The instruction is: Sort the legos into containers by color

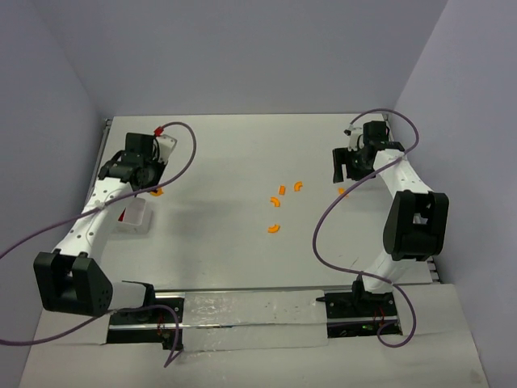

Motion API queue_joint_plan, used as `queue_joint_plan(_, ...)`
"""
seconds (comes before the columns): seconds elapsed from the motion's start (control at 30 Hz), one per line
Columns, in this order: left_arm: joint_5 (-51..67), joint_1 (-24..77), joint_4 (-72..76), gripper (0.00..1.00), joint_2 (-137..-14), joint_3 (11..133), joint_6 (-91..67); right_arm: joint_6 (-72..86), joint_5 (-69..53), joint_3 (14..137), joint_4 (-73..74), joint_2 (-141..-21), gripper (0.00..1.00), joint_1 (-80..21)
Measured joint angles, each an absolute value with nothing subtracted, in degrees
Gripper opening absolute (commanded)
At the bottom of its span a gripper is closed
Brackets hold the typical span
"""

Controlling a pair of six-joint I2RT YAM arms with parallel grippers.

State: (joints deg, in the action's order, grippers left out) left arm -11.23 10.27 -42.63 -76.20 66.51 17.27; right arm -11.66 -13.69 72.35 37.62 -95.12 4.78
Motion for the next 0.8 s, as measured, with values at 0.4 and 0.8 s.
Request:
queue_joint_plan(0.4, -22.82, 7.03, -40.9, 0.0, -68.84, 56.84, 29.62, -12.08, -13.23, 72.36, 38.16, -96.03, 0.83, 4.78)
queue_joint_plan(0.8, -27.42, 7.03, -35.28, 0.03, -69.51, 51.93, 35.58, -13.21, -12.11, 72.36, 38.15, -96.09, 0.83, 4.78)
